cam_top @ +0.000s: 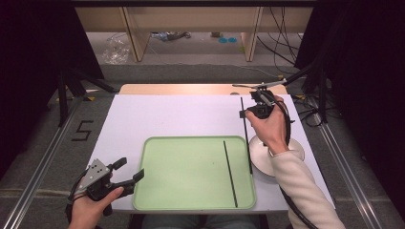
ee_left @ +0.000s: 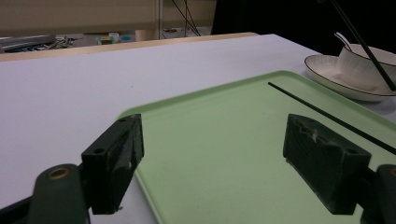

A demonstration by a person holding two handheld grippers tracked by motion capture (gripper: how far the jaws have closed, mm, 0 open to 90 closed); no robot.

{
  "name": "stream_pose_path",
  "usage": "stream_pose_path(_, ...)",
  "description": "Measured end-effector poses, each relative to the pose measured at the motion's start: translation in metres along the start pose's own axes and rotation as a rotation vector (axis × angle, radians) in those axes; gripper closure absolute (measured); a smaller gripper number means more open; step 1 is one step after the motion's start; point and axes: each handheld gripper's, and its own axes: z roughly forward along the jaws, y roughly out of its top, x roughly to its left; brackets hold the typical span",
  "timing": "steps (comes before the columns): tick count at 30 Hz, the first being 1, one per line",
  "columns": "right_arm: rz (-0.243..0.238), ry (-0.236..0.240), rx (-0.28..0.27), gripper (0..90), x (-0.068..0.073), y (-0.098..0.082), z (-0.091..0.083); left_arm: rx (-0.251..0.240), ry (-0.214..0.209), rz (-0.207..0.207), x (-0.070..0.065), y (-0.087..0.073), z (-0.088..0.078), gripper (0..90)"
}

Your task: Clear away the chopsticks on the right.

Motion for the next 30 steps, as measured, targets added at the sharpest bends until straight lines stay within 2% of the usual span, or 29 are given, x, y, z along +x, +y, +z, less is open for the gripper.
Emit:
stream_pose_path(2, -0.007, -0.005, 0.015, 87.8, -0.001, 0.0, 0.003, -0.001, 0.001, 0.0, 0.0, 0.0, 0.0, 20.4)
stream_pose_path(3, 0.029, 0.0, 0.036, 87.8, -0.001, -0.001, 0.004, -0.001, 0.001, 0.0, 0.0, 0.0, 0.0, 20.3)
stream_pose_path(5, 0.039, -0.006, 0.049, 87.8, 0.0, -0.001, 0.004, -0.001, 0.001, 0.001, 0.0, 0.0, 0.0, 20.3)
stream_pose_path(7, 0.083, -0.012, 0.095, 87.8, 0.003, -0.002, 0.007, 0.0, 0.001, 0.001, 0.0, 0.0, 0.0, 20.3)
stream_pose_path(11, 0.094, -0.023, 0.12, 87.8, 0.004, -0.003, 0.012, 0.0, 0.0, 0.001, 0.0, 0.0, 0.0, 20.4)
stream_pose_path(12, 0.117, -0.019, 0.144, 87.8, 0.006, -0.003, 0.013, 0.0, 0.0, 0.001, 0.0, 0.0, 0.0, 20.3)
stream_pose_path(13, 0.096, -0.023, 0.145, 87.8, 0.004, -0.005, 0.018, 0.0, 0.0, 0.001, 0.0, 0.0, 0.0, 20.4)
stream_pose_path(15, 0.089, -0.031, 0.161, 87.8, 0.004, -0.006, 0.02, 0.001, -0.003, 0.001, 0.0, 0.0, 0.0, 20.3)
stream_pose_path(17, 0.13, -0.03, 0.191, 87.7, 0.006, -0.007, 0.025, 0.001, -0.002, 0.003, 0.0, 0.0, 0.0, 20.3)
stream_pose_path(18, 0.103, -0.028, 0.175, 87.8, 0.004, -0.008, 0.028, 0.0, -0.001, 0.003, 0.0, 0.0, 0.0, 20.4)
stream_pose_path(22, 0.127, -0.041, 0.216, 87.7, 0.006, -0.011, 0.037, 0.001, 0.0, 0.0, 0.0, 0.0, 0.0, 20.4)
stream_pose_path(28, 0.108, -0.051, 0.242, 87.8, 0.007, -0.015, 0.044, -0.001, 0.0, -0.001, 0.0, 0.0, 0.0, 20.3)
stream_pose_path(30, 0.12, -0.062, 0.255, 87.8, 0.008, -0.015, 0.046, -0.001, 0.001, 0.0, 0.0, 0.0, 0.0, 20.4)
